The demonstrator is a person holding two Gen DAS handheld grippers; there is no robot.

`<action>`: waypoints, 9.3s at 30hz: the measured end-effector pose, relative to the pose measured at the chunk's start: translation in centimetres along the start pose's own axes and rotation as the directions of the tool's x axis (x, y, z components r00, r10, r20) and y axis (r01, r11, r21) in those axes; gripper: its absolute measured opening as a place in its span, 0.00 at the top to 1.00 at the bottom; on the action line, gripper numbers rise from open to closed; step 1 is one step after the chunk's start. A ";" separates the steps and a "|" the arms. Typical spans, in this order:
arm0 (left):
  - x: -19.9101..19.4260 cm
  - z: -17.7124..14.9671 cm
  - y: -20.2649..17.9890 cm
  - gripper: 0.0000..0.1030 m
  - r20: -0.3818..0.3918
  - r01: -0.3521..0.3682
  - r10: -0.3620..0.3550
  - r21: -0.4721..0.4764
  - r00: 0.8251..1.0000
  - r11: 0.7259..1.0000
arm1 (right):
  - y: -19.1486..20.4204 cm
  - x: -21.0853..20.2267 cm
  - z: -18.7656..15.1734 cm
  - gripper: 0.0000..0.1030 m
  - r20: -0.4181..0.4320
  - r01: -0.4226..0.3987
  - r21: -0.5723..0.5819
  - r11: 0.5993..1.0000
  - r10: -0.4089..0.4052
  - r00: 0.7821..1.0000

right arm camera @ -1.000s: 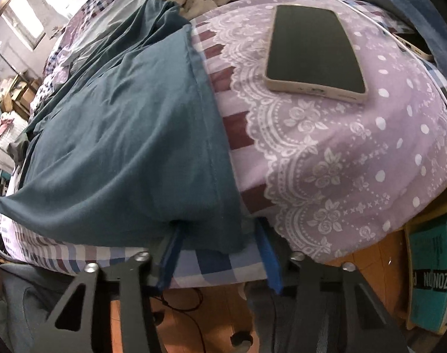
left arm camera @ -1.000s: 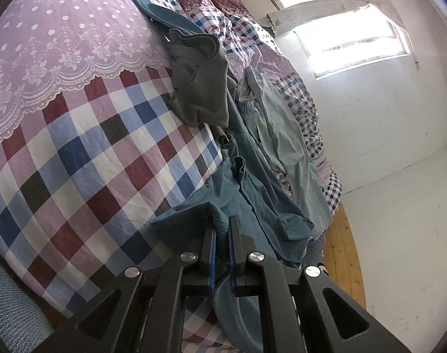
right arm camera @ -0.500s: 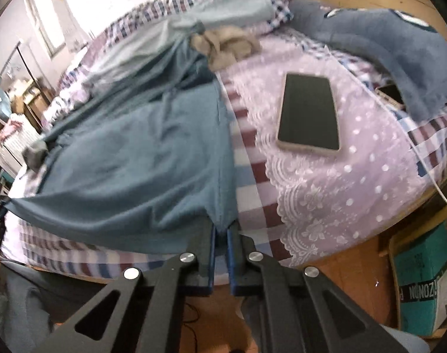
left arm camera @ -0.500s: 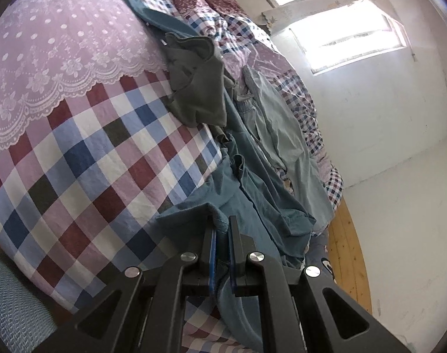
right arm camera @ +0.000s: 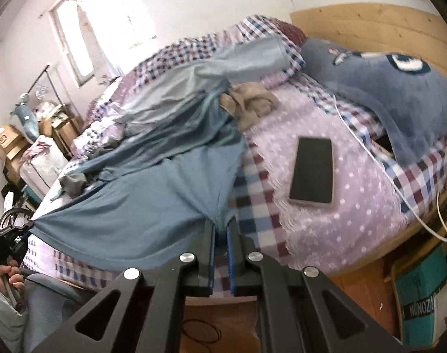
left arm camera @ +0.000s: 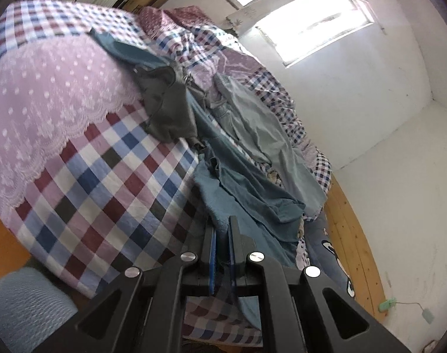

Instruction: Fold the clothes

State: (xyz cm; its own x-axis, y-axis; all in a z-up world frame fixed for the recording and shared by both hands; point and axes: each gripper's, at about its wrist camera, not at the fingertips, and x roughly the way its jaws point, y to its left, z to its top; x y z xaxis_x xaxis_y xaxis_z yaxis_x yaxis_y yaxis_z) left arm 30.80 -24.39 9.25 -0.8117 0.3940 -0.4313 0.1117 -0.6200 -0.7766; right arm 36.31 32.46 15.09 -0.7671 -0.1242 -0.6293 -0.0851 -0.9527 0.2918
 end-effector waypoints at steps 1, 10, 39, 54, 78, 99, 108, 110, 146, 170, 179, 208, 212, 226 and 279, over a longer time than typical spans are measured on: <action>-0.6 0.1 -0.3 0.95 0.001 0.006 -0.006 0.008 1.000 1.000 | 0.3 -0.4 0.1 0.95 0.008 -0.010 -0.007 1.000 0.010 1.000; -5.1 1.1 -3.0 0.95 0.020 0.044 -0.046 0.077 0.999 0.996 | 1.8 -5.3 2.3 0.95 0.128 -0.079 -0.044 0.996 0.084 0.988; -18.2 1.2 -9.9 0.95 0.056 0.153 -0.170 0.224 0.984 0.962 | 6.0 -22.5 2.6 0.95 0.365 -0.304 -0.252 0.919 0.381 0.850; -13.7 2.6 -7.9 0.95 -0.024 0.080 -0.077 0.150 0.997 0.985 | 3.4 -15.6 2.6 0.95 0.199 -0.182 -0.152 0.972 0.210 0.957; 9.5 2.0 3.5 0.95 -0.258 -0.307 0.301 0.016 0.918 0.952 | -1.1 14.3 1.6 0.92 -0.329 0.103 -0.134 0.986 -0.143 0.933; 15.7 6.0 -1.5 0.28 -0.269 -0.035 0.058 0.089 0.961 0.995 | 15.6 18.6 2.3 0.53 -0.246 -0.259 -0.513 0.819 0.149 0.958; 18.0 5.5 -1.0 0.28 -0.319 -0.034 0.058 0.081 0.946 0.996 | 29.0 23.8 -3.3 0.54 -0.462 -0.540 -0.721 0.435 0.279 0.842; 17.6 5.6 -1.2 0.28 -0.292 -0.074 0.112 0.137 0.950 0.988 | 30.8 24.8 -4.4 0.55 -0.501 -0.574 -0.725 0.380 0.279 0.819; 16.4 5.3 -0.8 0.38 -0.252 0.106 -0.128 -0.097 0.959 0.990 | 27.5 29.8 3.7 0.98 -0.390 -0.629 -0.347 0.696 0.503 0.771; 16.7 3.4 0.1 0.29 -0.319 0.089 -0.139 -0.167 0.938 0.982 | 25.9 36.0 2.9 0.60 -0.561 -0.694 -0.092 0.714 0.539 0.628; 17.0 3.1 1.0 0.29 -0.354 0.085 -0.160 -0.219 0.921 0.972 | 29.3 34.3 1.3 0.94 -0.561 -0.717 -0.253 0.650 0.505 0.656; 18.1 1.5 4.0 0.64 -0.461 -0.048 -0.089 -0.277 0.883 0.960 | 32.1 24.7 -5.4 0.61 -0.432 -0.608 -0.721 0.332 0.470 0.770; 18.3 1.4 4.3 0.83 -0.469 -0.046 -0.108 -0.304 0.876 0.952 | 32.5 24.4 -6.6 0.61 -0.375 -0.529 -0.790 0.309 0.439 0.816; 18.5 0.8 5.7 0.89 -0.385 0.120 -0.419 -0.602 0.822 0.789 | 35.1 22.2 -9.6 0.60 -0.056 -0.184 -0.949 0.256 0.439 0.897; 15.1 3.6 -2.7 0.99 -0.234 0.089 -0.060 0.116 0.970 0.989 | 13.2 24.6 13.1 0.57 0.055 -0.048 -0.463 0.885 0.083 0.995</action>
State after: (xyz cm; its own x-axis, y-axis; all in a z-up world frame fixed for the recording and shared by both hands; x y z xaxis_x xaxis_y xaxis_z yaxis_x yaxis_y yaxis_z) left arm 16.19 -19.28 6.49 -0.6602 0.5783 -0.4793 -0.0283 -0.6568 -0.7535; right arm 8.04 20.46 12.88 -0.8053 -0.1872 -0.5626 0.2561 -0.9656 -0.0452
